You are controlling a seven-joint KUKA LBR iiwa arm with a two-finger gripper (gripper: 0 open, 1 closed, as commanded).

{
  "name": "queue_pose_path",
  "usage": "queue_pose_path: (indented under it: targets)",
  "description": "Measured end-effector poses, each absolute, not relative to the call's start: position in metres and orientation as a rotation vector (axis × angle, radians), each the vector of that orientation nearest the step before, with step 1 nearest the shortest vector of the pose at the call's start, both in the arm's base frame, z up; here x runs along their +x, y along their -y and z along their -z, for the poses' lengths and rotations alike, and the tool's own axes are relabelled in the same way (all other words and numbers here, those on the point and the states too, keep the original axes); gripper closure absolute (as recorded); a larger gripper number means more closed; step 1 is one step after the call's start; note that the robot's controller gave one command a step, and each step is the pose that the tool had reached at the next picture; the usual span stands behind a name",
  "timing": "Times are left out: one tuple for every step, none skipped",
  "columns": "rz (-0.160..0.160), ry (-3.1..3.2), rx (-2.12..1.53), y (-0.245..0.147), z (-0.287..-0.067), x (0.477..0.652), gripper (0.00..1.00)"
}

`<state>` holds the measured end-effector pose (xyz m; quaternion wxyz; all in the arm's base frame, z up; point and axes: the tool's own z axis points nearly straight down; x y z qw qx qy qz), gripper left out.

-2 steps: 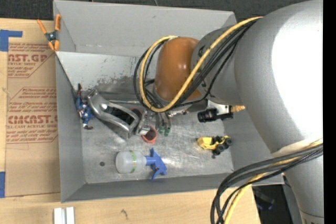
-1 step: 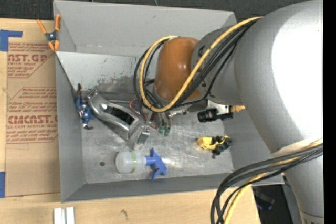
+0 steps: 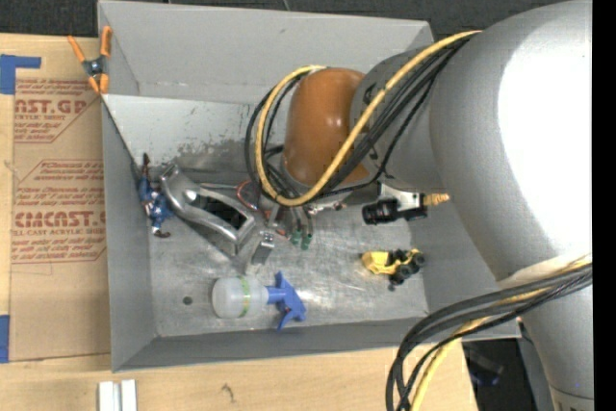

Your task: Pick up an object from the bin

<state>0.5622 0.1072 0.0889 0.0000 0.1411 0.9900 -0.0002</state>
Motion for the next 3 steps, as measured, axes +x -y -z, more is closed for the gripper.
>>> queue_pose_path:
  targets:
    - [0.007,-3.122,0.353,-0.1559,-0.0785,0.5715,0.00]
    - [0.013,-3.125,0.342,-0.1563,-0.0784,0.5714,1.00]
    - [0.013,-3.125,0.341,-0.1563,-0.0784,0.5714,1.00]
